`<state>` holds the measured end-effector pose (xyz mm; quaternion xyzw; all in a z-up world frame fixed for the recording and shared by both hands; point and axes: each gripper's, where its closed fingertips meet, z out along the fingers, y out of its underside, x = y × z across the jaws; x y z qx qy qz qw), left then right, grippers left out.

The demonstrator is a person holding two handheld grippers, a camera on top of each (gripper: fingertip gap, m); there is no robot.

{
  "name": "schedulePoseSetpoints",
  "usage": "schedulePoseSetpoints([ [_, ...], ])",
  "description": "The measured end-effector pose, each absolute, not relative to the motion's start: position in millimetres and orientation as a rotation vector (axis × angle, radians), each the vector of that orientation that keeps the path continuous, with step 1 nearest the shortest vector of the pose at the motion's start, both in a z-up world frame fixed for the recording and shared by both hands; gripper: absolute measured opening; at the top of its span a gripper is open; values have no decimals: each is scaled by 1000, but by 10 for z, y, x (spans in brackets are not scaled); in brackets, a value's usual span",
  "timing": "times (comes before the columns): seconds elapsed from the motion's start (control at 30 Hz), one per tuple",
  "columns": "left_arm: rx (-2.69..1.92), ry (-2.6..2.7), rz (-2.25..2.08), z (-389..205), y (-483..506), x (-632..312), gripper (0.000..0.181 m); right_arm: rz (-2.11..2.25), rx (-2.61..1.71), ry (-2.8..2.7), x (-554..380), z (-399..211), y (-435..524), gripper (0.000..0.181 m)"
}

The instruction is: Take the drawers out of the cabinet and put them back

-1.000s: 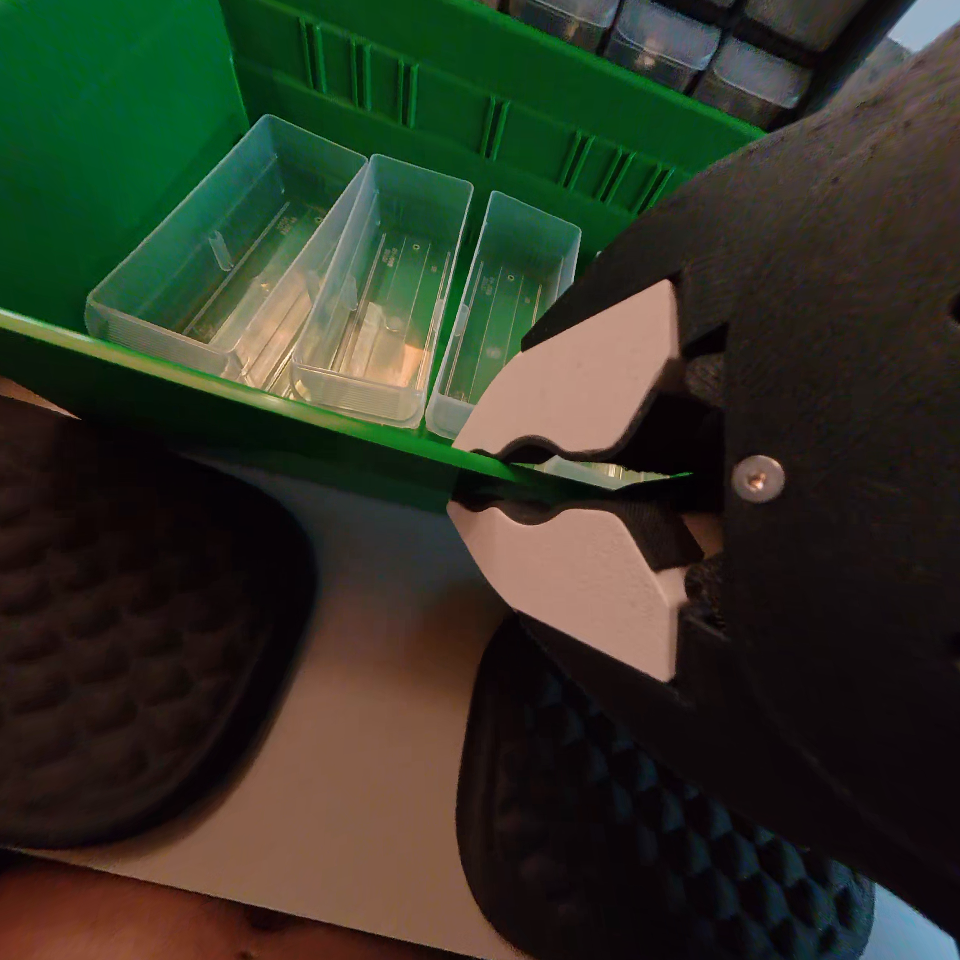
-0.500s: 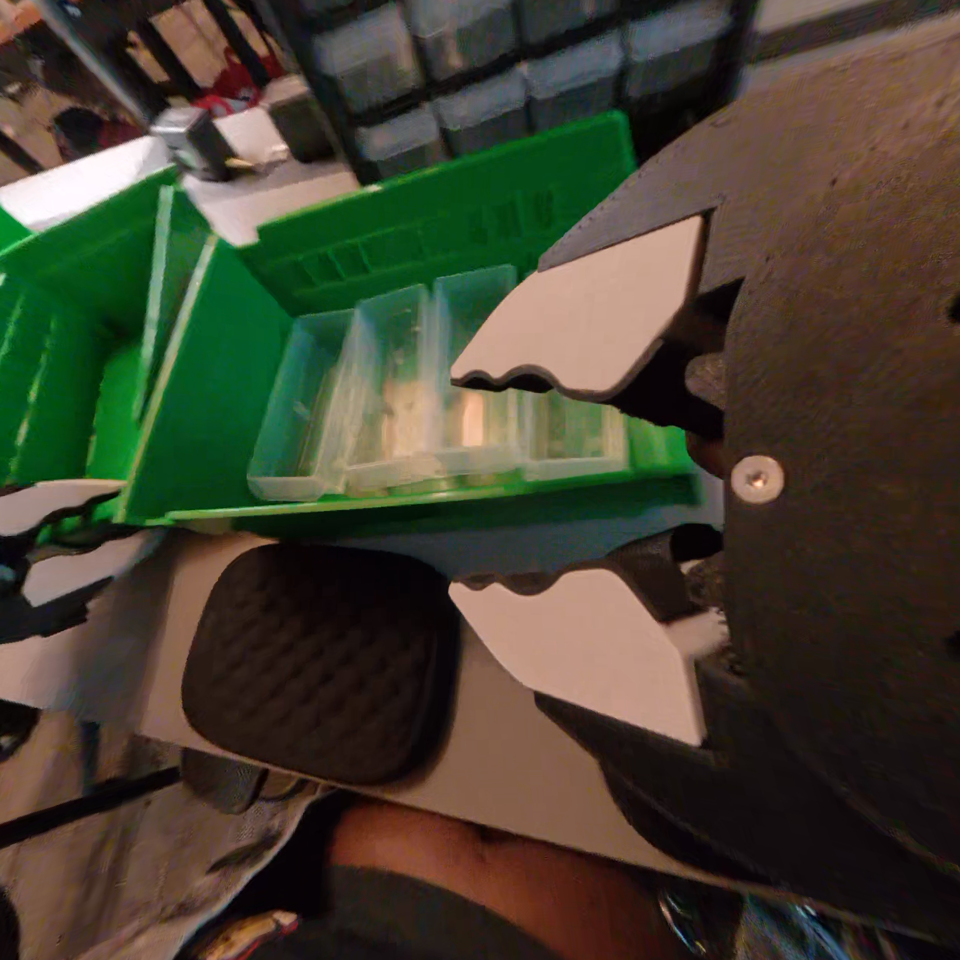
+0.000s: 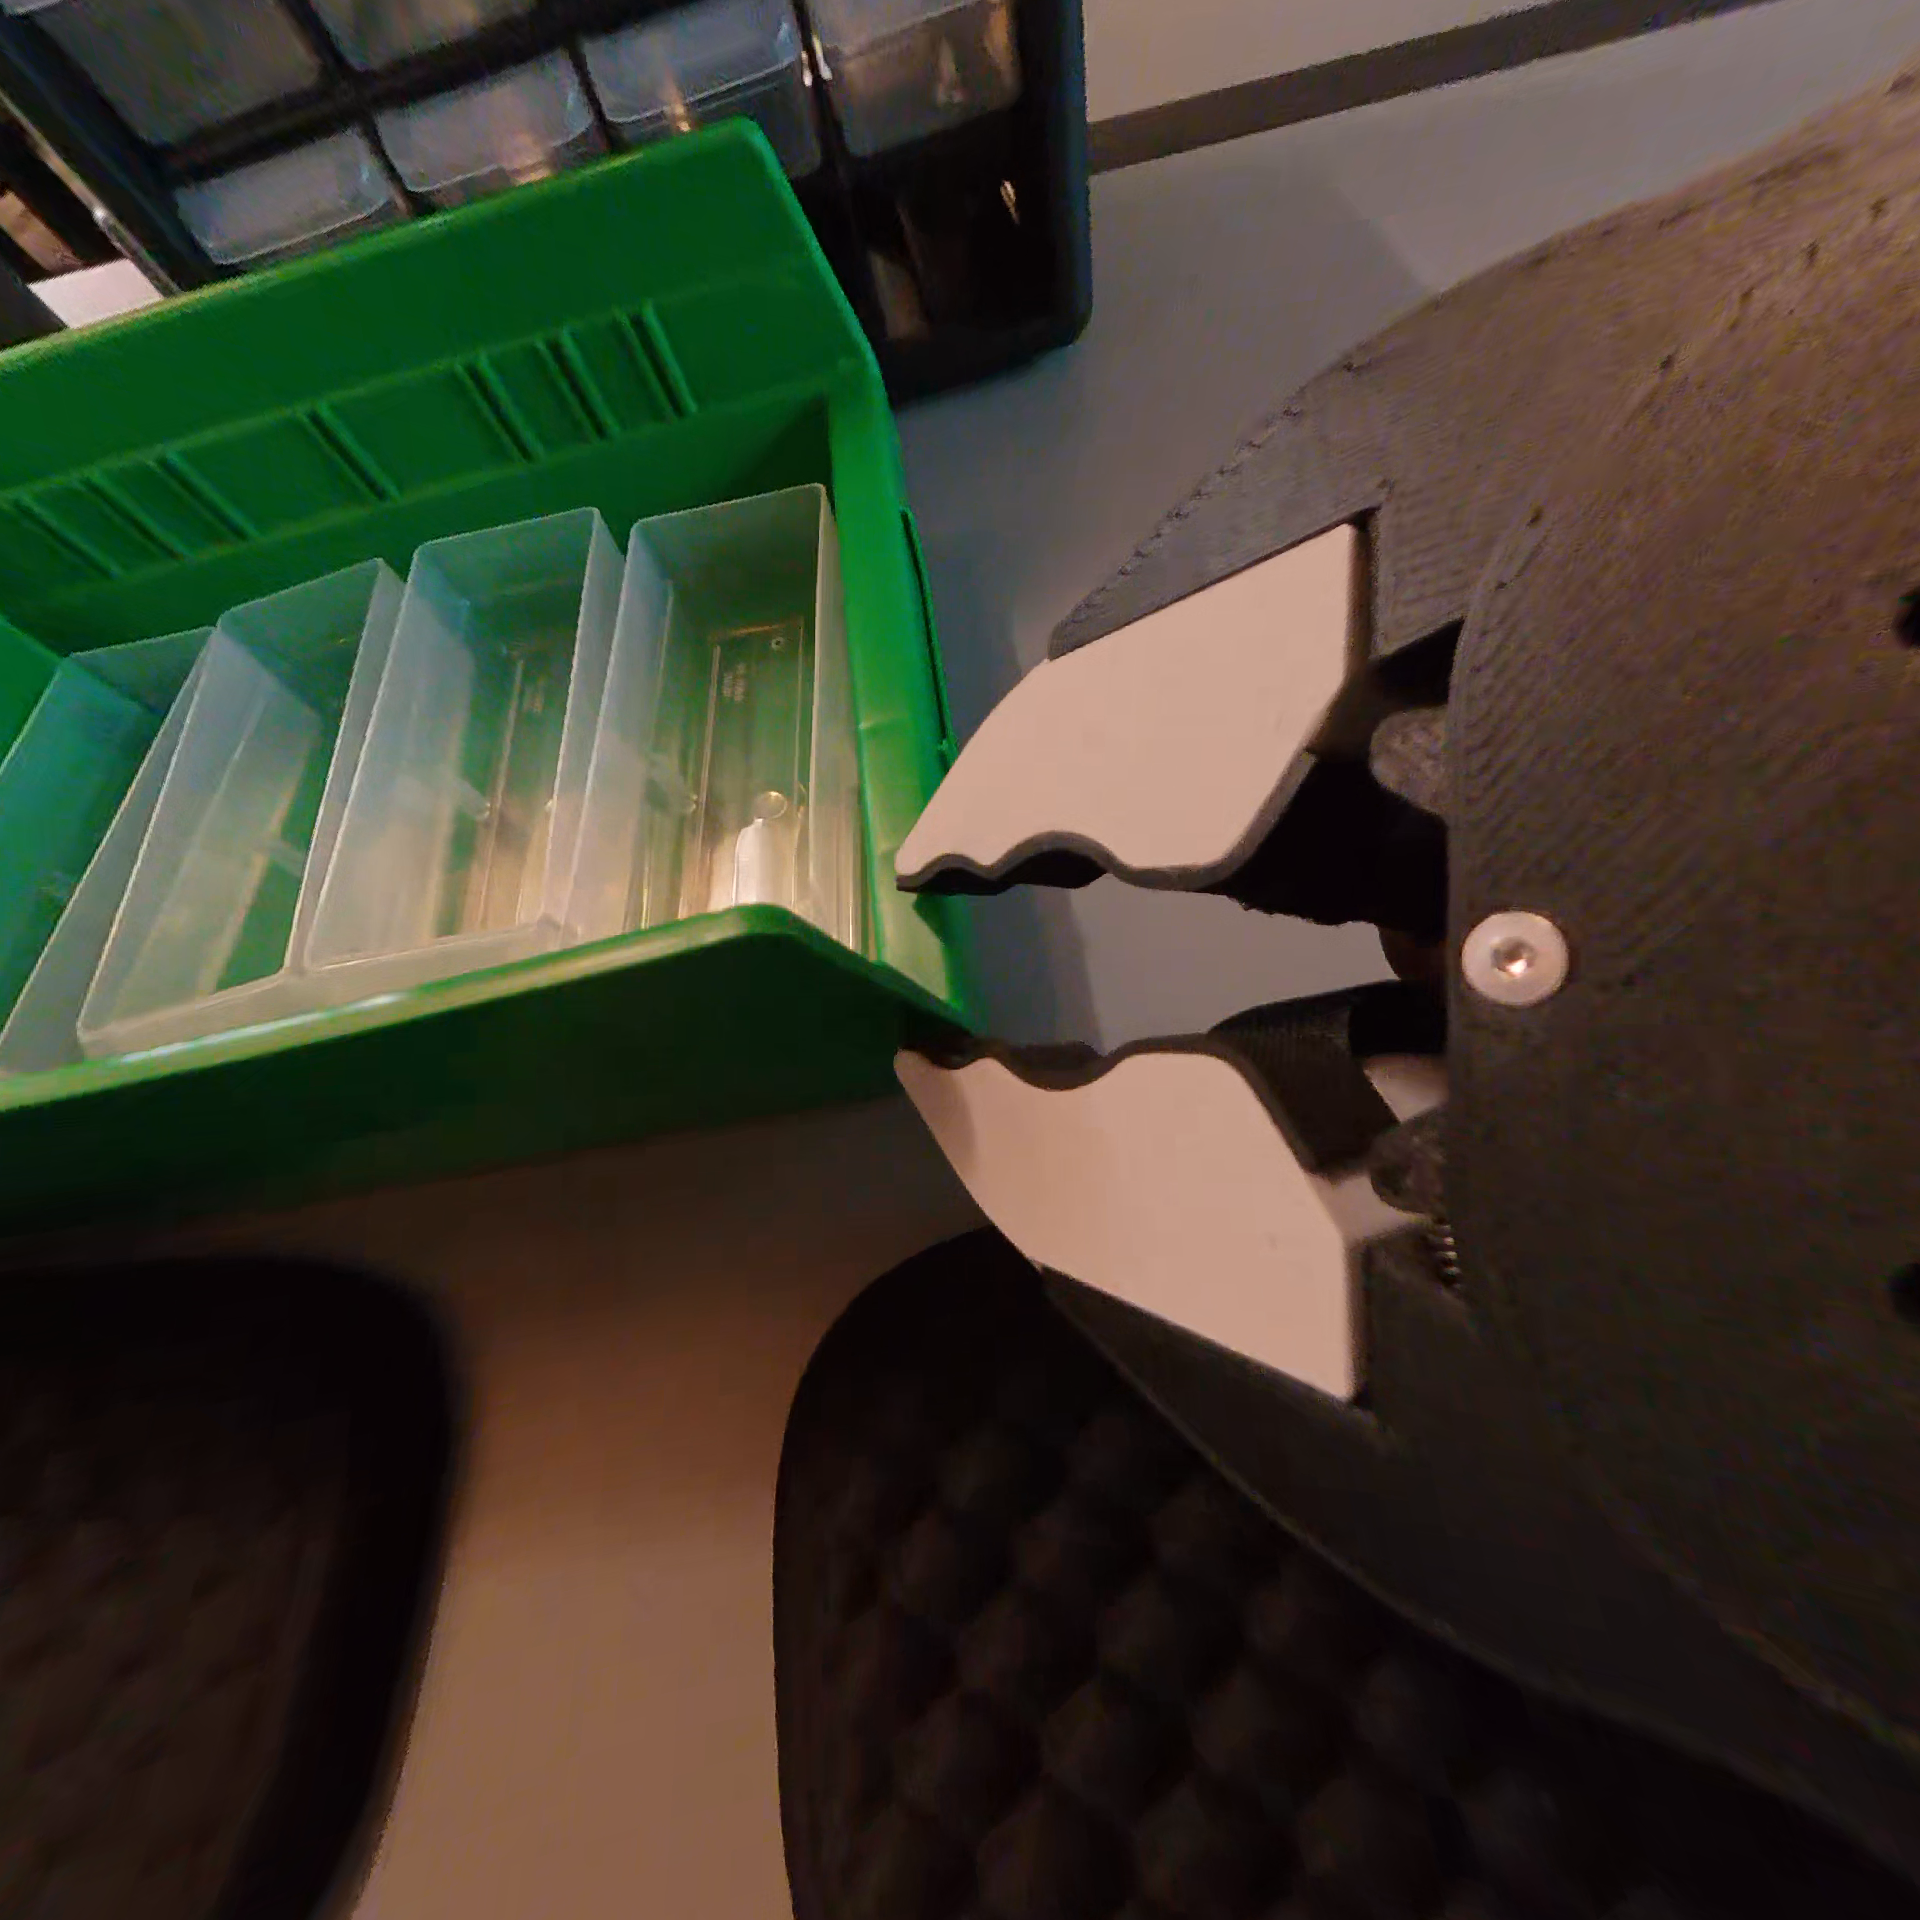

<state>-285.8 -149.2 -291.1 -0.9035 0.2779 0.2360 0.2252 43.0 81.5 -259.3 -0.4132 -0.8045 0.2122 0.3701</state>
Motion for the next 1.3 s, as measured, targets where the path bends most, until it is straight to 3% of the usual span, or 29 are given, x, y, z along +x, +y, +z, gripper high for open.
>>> schedulePoseSetpoints([
  [0.63, -2259, 623, 1095, -1609, -1820, -2835, 30, 572, -774, -2188, -187, -2576, 44, 13],
  [1.07, -2002, 602, 1266, -833, -1628, -2667, 30, 888, -777, -2069, -1950, -2443, -979, 19],
  [1.2, -1996, 679, 1250, -916, -1473, -2598, 30, 1034, -806, -1916, -1786, -2016, -875, 46],
  [1.3, -1975, 773, 1229, -1000, -1314, -2439, 30, 969, -859, -1820, -1388, -1833, -469, 54],
])
